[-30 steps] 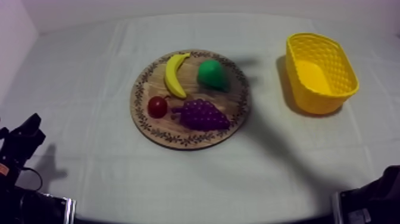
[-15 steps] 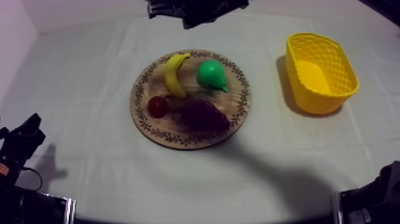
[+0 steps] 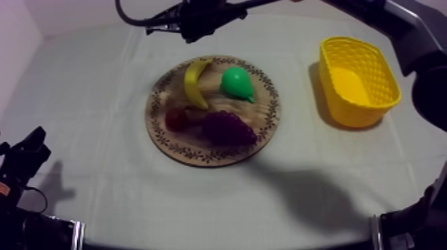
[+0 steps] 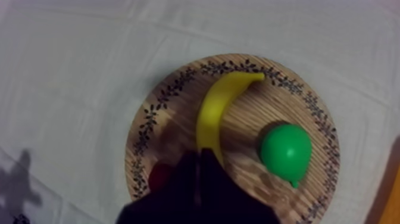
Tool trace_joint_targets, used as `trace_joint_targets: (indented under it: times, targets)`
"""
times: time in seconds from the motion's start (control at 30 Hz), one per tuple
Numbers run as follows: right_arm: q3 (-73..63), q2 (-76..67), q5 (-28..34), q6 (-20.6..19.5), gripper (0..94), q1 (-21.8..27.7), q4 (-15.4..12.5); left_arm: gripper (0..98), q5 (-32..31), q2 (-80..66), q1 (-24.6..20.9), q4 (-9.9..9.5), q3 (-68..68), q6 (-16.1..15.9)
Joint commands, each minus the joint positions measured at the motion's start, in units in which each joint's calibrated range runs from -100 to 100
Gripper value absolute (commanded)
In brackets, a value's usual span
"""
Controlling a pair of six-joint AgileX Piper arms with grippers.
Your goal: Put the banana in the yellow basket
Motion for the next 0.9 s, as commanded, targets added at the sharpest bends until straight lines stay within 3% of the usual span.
trace_joint_targets:
  times: [0.0,0.13,0.23,0.3,0.4,0.47,0.63,0.87]
  targets:
    - [-0.36,0.43,-0.14,-0.04,5.6,0.27,-0.27,0.1,0.0,-0.03,0.0,-0.02,0.03,-0.01]
    - [-1.05,1.46,-0.04,-0.13,7.5,0.61,-0.43,0.1,0.0,-0.03,0.0,-0.02,0.03,-0.01]
    - [-1.47,2.06,0.67,-0.76,18.5,0.82,-0.71,0.1,0.0,-0.03,0.0,-0.02,0.03,-0.01]
    - [-1.79,2.44,1.1,-1.21,31.8,0.85,-0.71,0.1,0.0,-0.03,0.0,-0.02,0.03,-0.01]
    - [-1.75,2.94,1.38,-1.66,59.3,0.33,0.25,0.1,0.0,-0.03,0.0,-0.02,0.03,-0.01]
    - [-1.68,3.39,1.51,-2.08,68.9,-0.02,0.98,0.1,0.0,-0.03,0.0,-0.02,0.03,-0.01]
    - [-1.48,4.05,1.04,-2.45,78.0,-0.09,1.02,0.1,0.0,-0.03,0.0,-0.02,0.03,-0.01]
    - [-3.7,5.49,1.03,-2.43,80.0,0.33,0.55,0.1,0.0,-0.03,0.0,-0.02,0.03,-0.01]
